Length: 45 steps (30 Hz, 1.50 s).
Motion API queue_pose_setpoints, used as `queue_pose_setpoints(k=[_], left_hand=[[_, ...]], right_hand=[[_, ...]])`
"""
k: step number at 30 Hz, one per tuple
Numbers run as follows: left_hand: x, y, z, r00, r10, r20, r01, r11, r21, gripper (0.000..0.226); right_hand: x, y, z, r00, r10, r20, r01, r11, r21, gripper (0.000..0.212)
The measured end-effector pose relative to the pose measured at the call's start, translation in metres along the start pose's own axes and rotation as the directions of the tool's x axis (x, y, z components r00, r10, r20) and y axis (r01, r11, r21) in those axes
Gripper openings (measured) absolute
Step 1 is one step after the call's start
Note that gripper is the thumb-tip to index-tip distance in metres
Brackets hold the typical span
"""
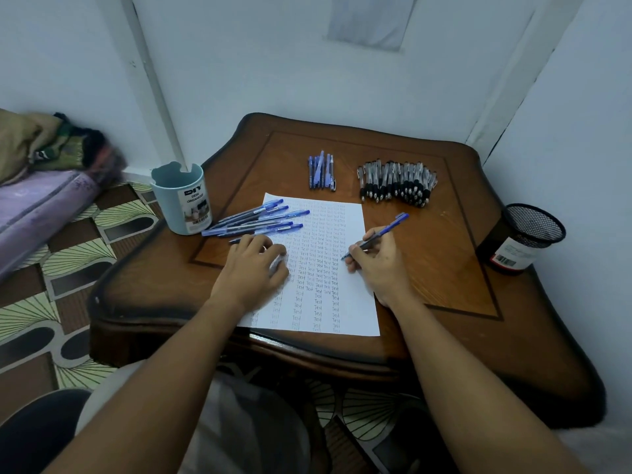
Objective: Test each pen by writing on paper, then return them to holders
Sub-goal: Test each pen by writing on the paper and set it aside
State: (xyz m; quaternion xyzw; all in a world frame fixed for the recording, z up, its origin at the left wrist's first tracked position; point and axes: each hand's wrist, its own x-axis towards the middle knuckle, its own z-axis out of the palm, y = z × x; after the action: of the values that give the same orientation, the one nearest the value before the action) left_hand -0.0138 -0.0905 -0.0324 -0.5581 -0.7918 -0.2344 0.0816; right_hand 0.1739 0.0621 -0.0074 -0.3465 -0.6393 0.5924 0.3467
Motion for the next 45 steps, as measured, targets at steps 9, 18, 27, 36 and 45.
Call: queue_pose_setpoints(k=[9, 18, 27, 36, 45], left_hand=[[-0.0009, 0.0005, 0.0001, 1.0, 0.0, -0.008, 0.0, 1.0, 0.005, 0.039], [-0.0006, 0.0014, -0.0001, 1.0, -0.003, -0.016, 0.004, 1.0, 0.013, 0.04], [-0.0017, 0.0018, -0.0008, 1.0, -0.014, -0.022, 0.014, 1.0, 0.01, 0.041], [-0.0016, 0.0024, -0.001, 1.0, -0.01, -0.018, 0.01, 1.0, 0.012, 0.042], [-0.0022, 0.0015, 0.0012, 0.999, 0.002, -0.037, -0.001, 1.0, 0.018, 0.039]], right_hand=[[0.002, 0.0027, 0.001, 1.0, 0.01, -0.014, -0.01, 0.999, -0.051, 0.026], [0.0022, 0.0012, 0.0004, 1.0, 0.007, -0.029, -0.007, 1.0, -0.012, 0.025], [0.0012, 0.0013, 0.0001, 1.0, 0.007, -0.009, -0.008, 0.998, -0.058, 0.025], [-0.0007, -0.0017, -0.001, 1.0, -0.002, -0.023, 0.002, 0.999, -0.04, 0.025], [-0.0004, -0.0014, -0.0009, 1.0, -0.006, -0.017, 0.005, 0.999, -0.043, 0.026]])
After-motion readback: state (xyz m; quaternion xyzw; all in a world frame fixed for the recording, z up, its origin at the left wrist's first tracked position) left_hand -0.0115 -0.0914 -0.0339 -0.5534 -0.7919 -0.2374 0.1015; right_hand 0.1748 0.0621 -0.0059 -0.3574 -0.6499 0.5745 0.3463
